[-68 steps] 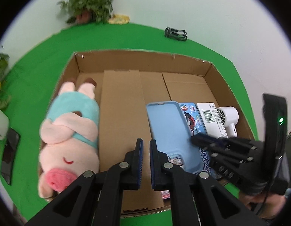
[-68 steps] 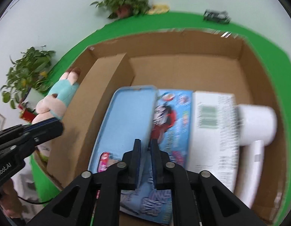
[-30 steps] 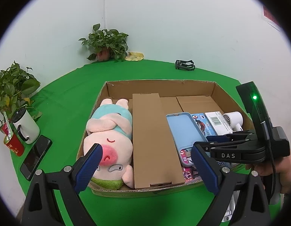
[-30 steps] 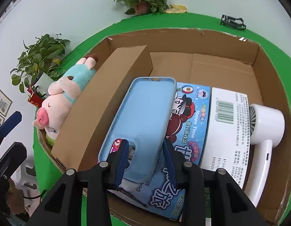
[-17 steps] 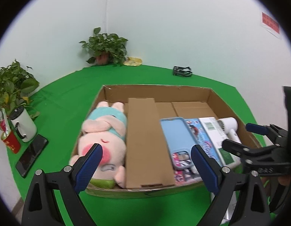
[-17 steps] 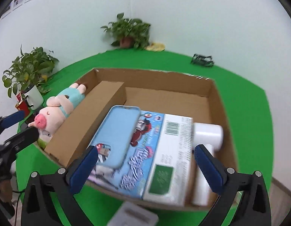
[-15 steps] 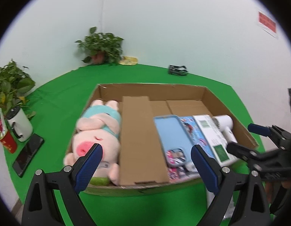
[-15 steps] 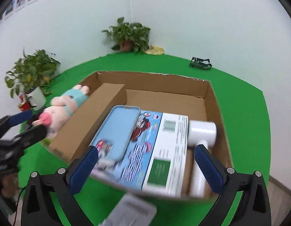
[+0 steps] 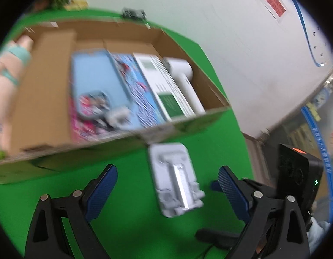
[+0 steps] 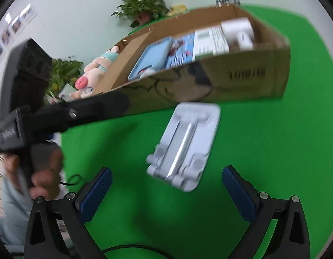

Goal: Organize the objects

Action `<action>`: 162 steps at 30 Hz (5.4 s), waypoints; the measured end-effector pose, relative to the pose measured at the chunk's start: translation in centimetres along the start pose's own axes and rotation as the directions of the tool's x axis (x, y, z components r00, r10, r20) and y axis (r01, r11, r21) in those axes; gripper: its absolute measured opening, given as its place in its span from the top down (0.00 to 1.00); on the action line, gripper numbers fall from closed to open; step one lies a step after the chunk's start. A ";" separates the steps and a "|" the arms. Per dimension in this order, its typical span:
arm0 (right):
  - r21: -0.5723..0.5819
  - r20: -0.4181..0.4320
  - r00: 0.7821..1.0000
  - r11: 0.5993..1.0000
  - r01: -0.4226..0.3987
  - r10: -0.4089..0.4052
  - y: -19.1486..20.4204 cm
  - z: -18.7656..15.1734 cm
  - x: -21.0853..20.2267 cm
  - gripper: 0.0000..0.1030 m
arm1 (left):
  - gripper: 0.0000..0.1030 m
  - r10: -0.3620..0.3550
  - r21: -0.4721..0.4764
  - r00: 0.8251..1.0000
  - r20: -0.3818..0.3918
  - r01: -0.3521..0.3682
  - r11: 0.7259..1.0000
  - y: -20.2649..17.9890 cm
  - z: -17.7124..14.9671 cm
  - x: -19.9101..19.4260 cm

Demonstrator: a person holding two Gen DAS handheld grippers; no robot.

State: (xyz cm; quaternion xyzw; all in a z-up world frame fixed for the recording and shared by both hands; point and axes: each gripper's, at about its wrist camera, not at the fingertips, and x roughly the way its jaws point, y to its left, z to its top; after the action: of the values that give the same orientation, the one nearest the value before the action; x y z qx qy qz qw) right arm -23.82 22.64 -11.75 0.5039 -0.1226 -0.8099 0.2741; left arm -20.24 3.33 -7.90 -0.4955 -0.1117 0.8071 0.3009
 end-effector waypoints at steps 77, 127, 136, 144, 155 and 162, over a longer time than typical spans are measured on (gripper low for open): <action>-0.195 0.279 0.937 0.943 0.270 -0.211 6.7 -0.9 -10.6 0.37 | 0.62 -0.079 0.030 0.990 0.120 0.076 0.997 -6.8 -0.2 -2.8; -0.068 -0.153 0.971 0.982 0.174 -0.183 -0.3 21.1 4.3 0.35 | 0.62 -0.066 -0.392 0.989 -0.129 0.011 0.920 6.6 14.9 6.7; -0.123 -0.079 0.978 0.975 0.183 -0.193 0.3 21.2 3.1 0.39 | 0.57 0.065 -0.242 0.996 -0.058 -0.077 0.967 4.5 14.2 0.9; -0.113 -0.078 0.975 0.973 0.201 -0.210 0.3 20.8 4.5 0.54 | 0.57 0.127 -0.235 0.992 -0.002 -0.124 0.964 5.1 12.1 -2.7; -0.074 -0.067 0.977 0.978 0.196 -0.201 0.3 20.6 4.3 0.52 | 0.53 0.299 -0.169 0.943 0.147 -0.274 0.947 4.0 10.0 -6.9; -0.211 0.251 0.922 0.913 0.348 -0.294 3.3 17.7 -0.2 0.00 | 0.18 0.607 -0.104 0.681 0.410 -0.626 0.773 1.0 5.8 -7.9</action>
State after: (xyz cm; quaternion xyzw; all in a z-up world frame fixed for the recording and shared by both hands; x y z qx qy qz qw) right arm -38.33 18.69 -1.90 0.3882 0.0372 -0.9024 0.1835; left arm -23.09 -1.52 0.22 -0.3109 0.0177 0.9502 -0.0086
